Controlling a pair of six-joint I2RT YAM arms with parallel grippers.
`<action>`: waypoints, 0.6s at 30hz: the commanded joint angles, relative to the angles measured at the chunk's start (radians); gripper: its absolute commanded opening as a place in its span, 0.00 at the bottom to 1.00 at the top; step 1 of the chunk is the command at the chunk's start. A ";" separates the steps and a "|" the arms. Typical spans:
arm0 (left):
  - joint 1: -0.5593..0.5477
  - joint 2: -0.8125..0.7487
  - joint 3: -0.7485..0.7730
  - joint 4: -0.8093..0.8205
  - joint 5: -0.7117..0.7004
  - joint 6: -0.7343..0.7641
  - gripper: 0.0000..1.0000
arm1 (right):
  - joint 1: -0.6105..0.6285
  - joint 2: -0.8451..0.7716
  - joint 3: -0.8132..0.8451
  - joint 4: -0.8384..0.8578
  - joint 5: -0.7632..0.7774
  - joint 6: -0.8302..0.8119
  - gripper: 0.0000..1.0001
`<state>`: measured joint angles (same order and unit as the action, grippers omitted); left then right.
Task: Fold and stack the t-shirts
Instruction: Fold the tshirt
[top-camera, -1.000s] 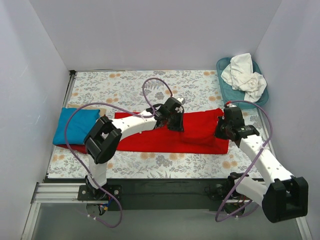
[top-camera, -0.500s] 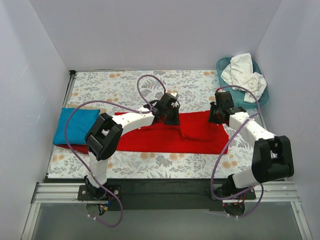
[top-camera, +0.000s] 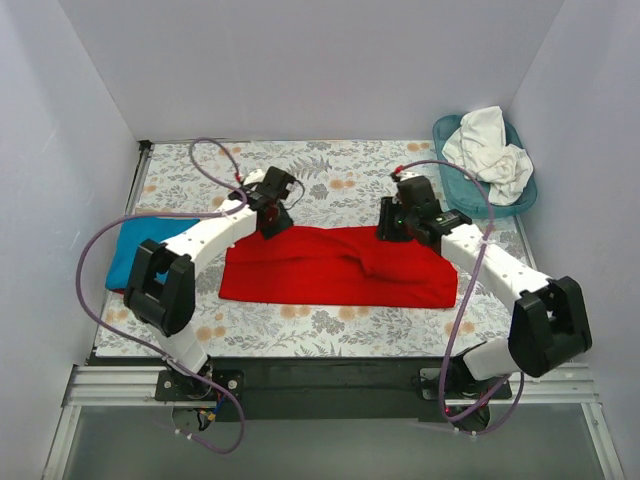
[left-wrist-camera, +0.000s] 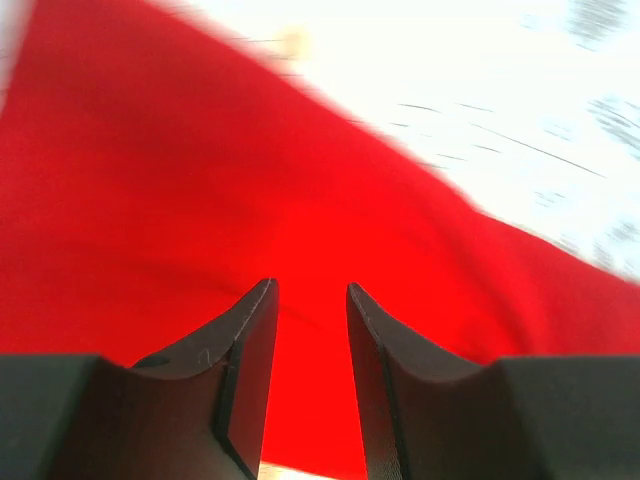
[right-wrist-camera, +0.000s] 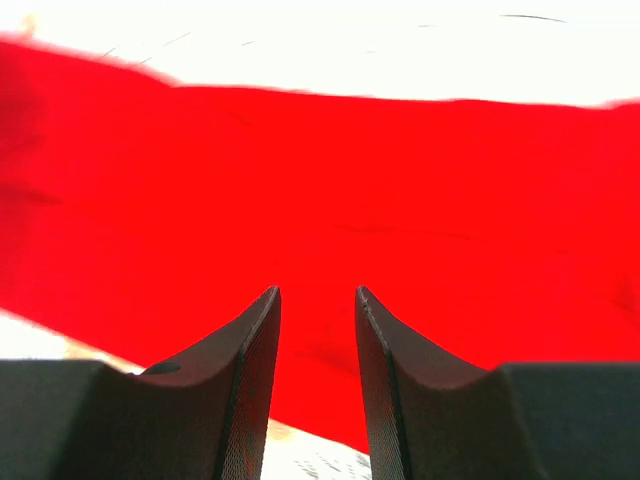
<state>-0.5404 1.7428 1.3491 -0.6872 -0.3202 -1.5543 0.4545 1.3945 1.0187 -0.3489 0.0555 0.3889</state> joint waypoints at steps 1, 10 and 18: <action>0.086 -0.103 -0.126 -0.160 -0.086 -0.171 0.33 | 0.088 0.095 0.082 0.071 -0.048 -0.034 0.42; 0.244 -0.143 -0.246 -0.121 -0.088 -0.168 0.34 | 0.180 0.271 0.182 0.122 -0.112 -0.182 0.42; 0.306 -0.060 -0.257 -0.040 -0.010 -0.147 0.34 | 0.217 0.345 0.221 0.122 -0.108 -0.239 0.41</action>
<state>-0.2451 1.6653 1.0775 -0.7689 -0.3492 -1.7000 0.6598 1.7279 1.1965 -0.2584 -0.0402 0.1913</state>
